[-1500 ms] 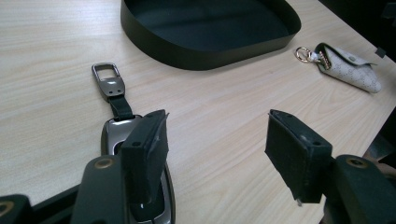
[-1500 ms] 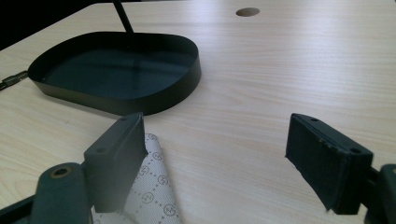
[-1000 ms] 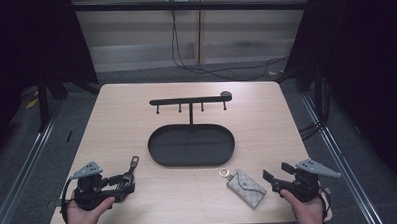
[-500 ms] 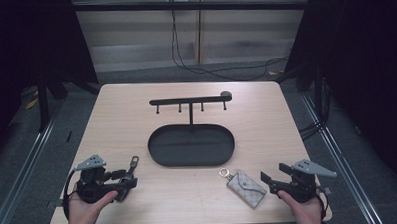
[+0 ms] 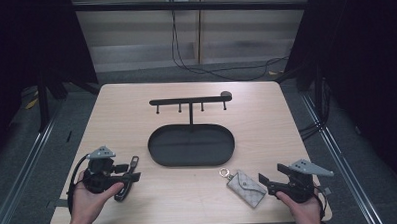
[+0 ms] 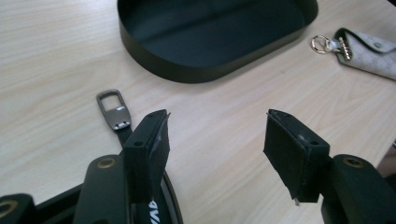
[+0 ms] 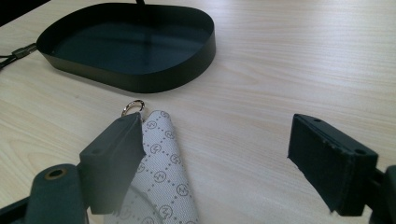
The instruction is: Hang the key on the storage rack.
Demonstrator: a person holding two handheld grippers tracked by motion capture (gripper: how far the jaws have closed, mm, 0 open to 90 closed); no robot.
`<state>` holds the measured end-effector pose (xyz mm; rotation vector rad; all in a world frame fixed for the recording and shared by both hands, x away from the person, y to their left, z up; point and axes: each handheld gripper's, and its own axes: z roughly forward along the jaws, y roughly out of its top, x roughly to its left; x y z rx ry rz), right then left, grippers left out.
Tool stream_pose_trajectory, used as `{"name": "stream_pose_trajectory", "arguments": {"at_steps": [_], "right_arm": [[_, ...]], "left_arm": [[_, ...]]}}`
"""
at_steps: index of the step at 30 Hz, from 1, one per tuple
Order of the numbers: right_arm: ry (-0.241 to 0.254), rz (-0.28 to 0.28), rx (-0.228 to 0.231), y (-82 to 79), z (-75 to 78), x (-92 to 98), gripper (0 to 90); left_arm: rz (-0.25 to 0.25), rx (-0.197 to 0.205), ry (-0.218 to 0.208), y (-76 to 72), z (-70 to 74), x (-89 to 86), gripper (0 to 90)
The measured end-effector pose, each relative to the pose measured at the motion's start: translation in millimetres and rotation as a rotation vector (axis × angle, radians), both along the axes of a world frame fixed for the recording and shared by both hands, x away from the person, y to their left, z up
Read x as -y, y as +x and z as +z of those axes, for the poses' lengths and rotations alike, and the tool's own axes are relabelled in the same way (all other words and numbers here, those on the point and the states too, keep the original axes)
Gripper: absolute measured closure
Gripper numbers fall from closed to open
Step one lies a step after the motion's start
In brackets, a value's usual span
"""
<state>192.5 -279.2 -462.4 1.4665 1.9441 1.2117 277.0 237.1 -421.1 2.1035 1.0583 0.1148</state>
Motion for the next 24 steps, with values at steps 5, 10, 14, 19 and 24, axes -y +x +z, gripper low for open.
{"name": "stream_pose_trajectory", "arguments": {"at_steps": [5, 10, 14, 19, 24], "right_arm": [[-0.006, 0.000, -0.004, 0.0, -0.3, -0.2, 17.5], [-0.010, 0.004, -0.012, 0.9, -0.9, -1.4, 17.4], [-0.020, 0.007, -0.013, 0.8, -0.9, -1.9, 17.4], [-0.025, 0.011, -0.016, 1.1, -1.3, -2.3, 17.4], [-0.025, 0.017, -0.021, 1.6, -1.8, -3.0, 17.0]], "left_arm": [[-0.017, -0.030, 0.032, 14.4, -0.9, 5.4, 40.0], [-0.016, -0.075, 0.082, 22.2, -3.5, 8.3, 40.4], [-0.021, -0.094, 0.106, 30.0, -0.8, 11.5, 40.7], [-0.038, -0.130, 0.165, 42.6, 1.3, 16.8, 44.4], [-0.021, -0.157, 0.236, 51.9, 0.8, 16.5, 45.4]]}}
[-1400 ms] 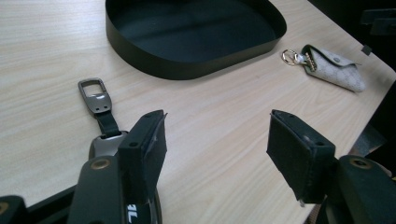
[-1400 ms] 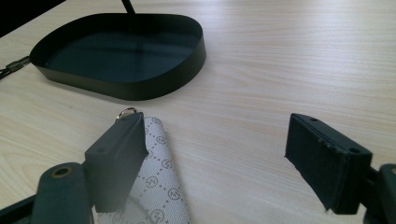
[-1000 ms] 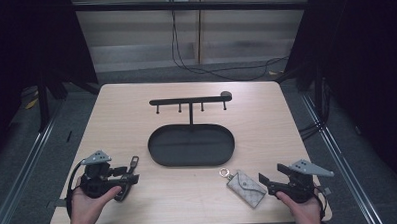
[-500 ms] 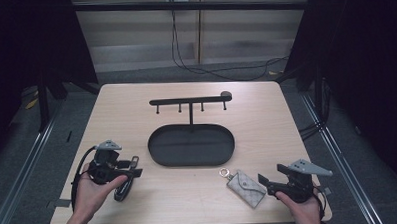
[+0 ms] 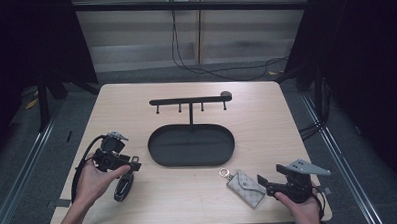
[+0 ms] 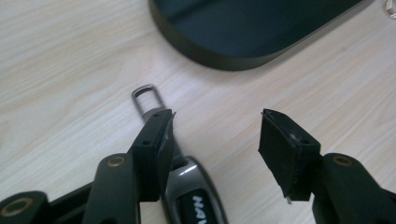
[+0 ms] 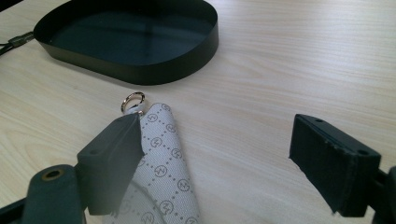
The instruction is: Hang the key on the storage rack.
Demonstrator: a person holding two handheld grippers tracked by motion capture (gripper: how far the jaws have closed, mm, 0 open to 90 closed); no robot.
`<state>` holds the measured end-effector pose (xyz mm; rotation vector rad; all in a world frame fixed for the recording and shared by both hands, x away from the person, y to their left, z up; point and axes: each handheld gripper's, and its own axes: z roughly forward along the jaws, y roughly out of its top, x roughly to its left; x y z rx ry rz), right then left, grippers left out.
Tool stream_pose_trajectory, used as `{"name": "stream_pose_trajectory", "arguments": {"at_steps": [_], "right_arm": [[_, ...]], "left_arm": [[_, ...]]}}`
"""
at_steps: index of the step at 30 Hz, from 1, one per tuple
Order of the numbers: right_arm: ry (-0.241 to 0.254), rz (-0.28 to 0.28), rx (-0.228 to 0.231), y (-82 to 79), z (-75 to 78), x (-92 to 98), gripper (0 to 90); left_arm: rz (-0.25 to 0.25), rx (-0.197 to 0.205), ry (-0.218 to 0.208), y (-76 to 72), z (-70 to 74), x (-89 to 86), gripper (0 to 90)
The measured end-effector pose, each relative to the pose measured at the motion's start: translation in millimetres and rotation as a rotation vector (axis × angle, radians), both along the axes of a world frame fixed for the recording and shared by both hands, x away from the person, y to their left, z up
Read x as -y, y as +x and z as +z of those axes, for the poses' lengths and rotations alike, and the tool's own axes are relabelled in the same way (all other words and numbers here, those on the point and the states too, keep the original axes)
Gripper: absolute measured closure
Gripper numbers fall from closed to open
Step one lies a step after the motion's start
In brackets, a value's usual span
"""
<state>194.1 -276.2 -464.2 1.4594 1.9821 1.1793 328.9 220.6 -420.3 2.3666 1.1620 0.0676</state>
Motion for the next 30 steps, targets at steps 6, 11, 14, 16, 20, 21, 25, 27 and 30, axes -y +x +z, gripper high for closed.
{"name": "stream_pose_trajectory", "arguments": {"at_steps": [6, 11, 14, 16, 20, 21, 25, 27, 30], "right_arm": [[-0.008, 0.009, -0.004, 0.3, -0.4, -1.1, 16.6], [-0.008, 0.016, -0.007, 0.9, -1.1, -1.3, 16.4], [-0.009, 0.016, -0.015, 1.2, -1.4, -1.7, 16.4], [-0.010, 0.020, -0.015, 1.5, -1.7, -2.3, 16.4], [-0.012, 0.021, -0.017, 1.5, -1.8, -2.4, 16.4], [-0.014, 0.021, -0.019, 1.6, -1.9, -2.2, 16.4], [-0.016, 0.024, -0.024, 2.3, -2.4, -2.8, 16.4], [-0.015, 0.025, -0.025, 2.3, -2.5, -3.3, 16.4], [-0.016, 0.025, -0.026, 2.4, -2.7, -3.1, 16.4]], "left_arm": [[0.018, -0.043, 0.045, 12.2, -1.7, -2.7, 49.2], [0.017, -0.095, 0.075, 18.5, -4.6, -0.9, 54.3], [0.017, -0.122, 0.100, 23.9, -6.7, 0.8, 54.2], [0.027, -0.131, 0.116, 28.2, -7.8, 2.0, 53.1], [0.033, -0.155, 0.175, 35.7, -12.6, 4.5, 54.2], [0.030, -0.160, 0.181, 37.7, -14.8, 4.9, 54.2], [0.037, -0.195, 0.195, 41.8, -19.3, 6.3, 53.3], [0.040, -0.204, 0.197, 44.8, -19.8, 6.1, 52.8], [0.056, -0.223, 0.196, 50.4, -21.0, 7.9, 53.5]]}}
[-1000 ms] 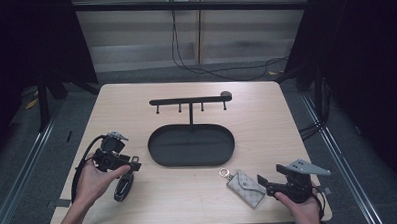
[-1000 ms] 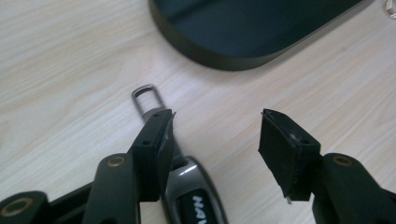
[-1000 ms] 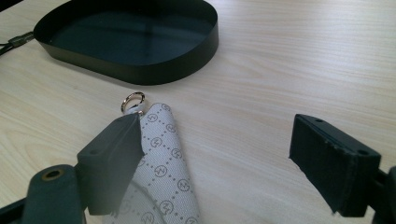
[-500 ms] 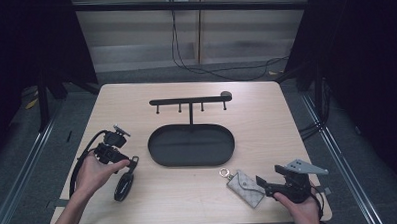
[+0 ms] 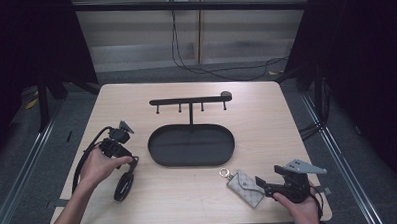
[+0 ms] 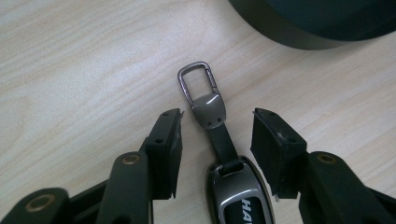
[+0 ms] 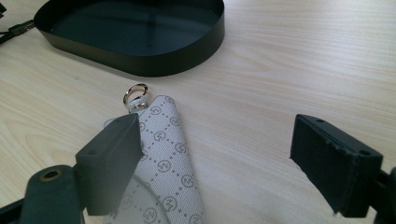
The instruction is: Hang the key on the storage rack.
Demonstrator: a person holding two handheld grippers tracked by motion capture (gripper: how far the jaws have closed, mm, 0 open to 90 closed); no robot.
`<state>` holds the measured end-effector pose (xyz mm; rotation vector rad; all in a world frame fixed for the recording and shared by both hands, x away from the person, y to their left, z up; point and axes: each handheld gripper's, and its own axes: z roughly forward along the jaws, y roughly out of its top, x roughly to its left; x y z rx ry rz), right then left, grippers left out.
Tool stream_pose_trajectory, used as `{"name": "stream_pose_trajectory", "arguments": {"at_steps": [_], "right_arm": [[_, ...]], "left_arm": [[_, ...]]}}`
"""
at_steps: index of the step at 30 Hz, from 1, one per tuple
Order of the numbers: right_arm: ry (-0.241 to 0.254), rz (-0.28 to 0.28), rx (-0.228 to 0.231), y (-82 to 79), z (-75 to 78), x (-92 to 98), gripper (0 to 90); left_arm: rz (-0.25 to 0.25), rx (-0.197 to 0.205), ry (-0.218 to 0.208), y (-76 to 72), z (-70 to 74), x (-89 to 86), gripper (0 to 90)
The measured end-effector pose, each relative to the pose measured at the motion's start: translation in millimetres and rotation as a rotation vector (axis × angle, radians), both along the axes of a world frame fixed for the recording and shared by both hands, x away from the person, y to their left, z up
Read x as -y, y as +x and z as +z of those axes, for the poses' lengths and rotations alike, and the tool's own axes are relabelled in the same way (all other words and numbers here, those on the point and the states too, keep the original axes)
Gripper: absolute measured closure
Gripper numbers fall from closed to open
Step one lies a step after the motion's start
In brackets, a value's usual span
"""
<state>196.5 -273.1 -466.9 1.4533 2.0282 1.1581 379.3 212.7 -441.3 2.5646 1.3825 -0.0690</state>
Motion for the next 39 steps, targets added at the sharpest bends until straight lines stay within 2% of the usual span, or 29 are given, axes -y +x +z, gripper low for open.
{"name": "stream_pose_trajectory", "arguments": {"at_steps": [5, 12, 14, 16, 24, 25, 27, 29, 32, 34, 39], "right_arm": [[0.000, -0.005, -0.004, 0.1, -0.2, 0.4, 16.4], [-0.002, -0.002, -0.004, 0.2, -0.4, 0.1, 16.4], [-0.004, -0.006, -0.005, 0.3, -0.4, 0.1, 16.2], [-0.002, -0.006, -0.008, 0.6, -0.6, 0.3, 16.0], [-0.002, -0.006, -0.007, 0.5, -0.7, 0.3, 16.0], [-0.003, -0.005, -0.007, 0.6, -0.8, 0.4, 16.0], [-0.002, -0.005, -0.008, 0.7, -0.8, 0.4, 16.0], [-0.005, -0.003, -0.008, 0.8, -1.0, 0.3, 16.0], [-0.006, -0.003, -0.008, 0.7, -0.9, 0.1, 16.0], [-0.007, -0.003, -0.008, 0.6, -0.9, 0.0, 16.0], [-0.011, -0.003, -0.010, 0.8, -1.0, -0.5, 16.1]], "left_arm": [[-0.017, 0.016, 0.038, 3.3, -2.1, 5.3, 55.7], [-0.021, -0.008, 0.072, 7.1, -9.5, 10.4, 57.6], [-0.030, -0.005, 0.099, 7.5, -11.0, 12.2, 59.2], [-0.029, -0.020, 0.104, 7.9, -13.4, 14.3, 59.6], [-0.017, -0.031, 0.126, 12.9, -17.0, 16.6, 59.6], [-0.010, -0.031, 0.122, 12.5, -17.9, 17.8, 59.6], [-0.028, -0.031, 0.127, 11.6, -19.0, 20.8, 61.0], [-0.023, -0.015, 0.144, 10.0, -19.4, 24.4, 64.3], [-0.027, -0.011, 0.156, 9.8, -20.1, 26.8, 64.7], [-0.031, -0.028, 0.165, 9.3, -23.4, 28.7, 64.9], [-0.022, -0.018, 0.162, 8.5, -24.4, 31.0, 63.9]]}}
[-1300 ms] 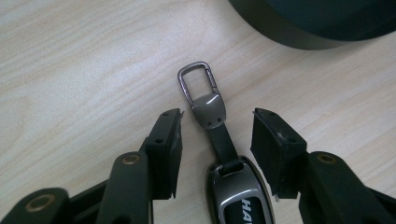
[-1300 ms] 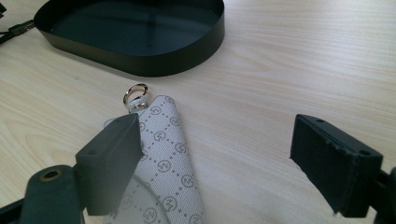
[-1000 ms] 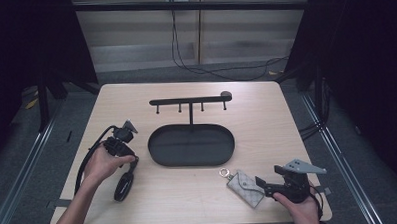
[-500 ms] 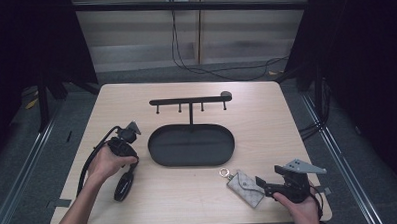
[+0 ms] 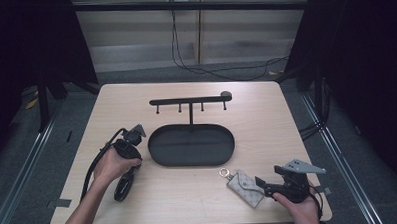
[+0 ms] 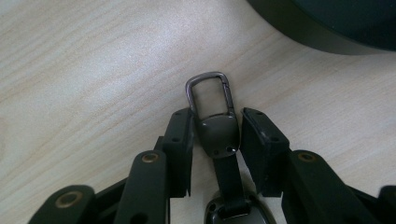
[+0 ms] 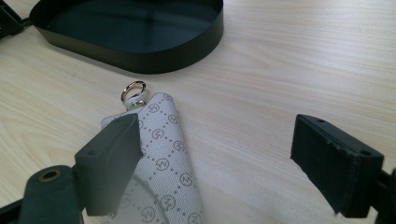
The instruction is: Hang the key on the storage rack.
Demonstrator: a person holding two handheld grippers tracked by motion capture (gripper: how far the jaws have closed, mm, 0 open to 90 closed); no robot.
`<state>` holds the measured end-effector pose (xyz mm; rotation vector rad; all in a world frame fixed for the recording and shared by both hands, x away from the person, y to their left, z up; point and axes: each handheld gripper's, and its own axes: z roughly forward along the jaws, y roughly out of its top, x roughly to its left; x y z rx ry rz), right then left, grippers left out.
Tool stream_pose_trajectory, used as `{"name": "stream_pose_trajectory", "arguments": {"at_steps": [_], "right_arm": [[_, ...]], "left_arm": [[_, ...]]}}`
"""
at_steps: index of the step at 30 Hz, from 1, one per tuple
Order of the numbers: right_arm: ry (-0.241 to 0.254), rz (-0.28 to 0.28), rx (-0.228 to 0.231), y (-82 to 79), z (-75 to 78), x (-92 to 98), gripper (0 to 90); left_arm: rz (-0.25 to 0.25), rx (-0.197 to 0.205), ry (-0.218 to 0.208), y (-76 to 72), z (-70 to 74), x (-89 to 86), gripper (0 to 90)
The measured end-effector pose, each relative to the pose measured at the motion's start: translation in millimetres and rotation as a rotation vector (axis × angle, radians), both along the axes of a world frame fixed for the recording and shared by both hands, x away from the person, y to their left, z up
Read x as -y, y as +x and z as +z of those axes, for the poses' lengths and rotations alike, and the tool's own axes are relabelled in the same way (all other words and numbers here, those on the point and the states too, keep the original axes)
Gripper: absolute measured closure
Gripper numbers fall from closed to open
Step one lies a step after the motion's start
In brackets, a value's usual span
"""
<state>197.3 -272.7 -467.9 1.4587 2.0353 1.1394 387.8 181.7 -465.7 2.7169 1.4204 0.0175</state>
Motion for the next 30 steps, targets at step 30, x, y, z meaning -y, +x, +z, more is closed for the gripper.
{"name": "stream_pose_trajectory", "arguments": {"at_steps": [30], "right_arm": [[-0.011, -0.005, -0.014, 1.4, -1.4, -1.0, 16.6]], "left_arm": [[0.023, -0.048, -0.040, 4.1, 2.3, -6.9, 70.5]]}}
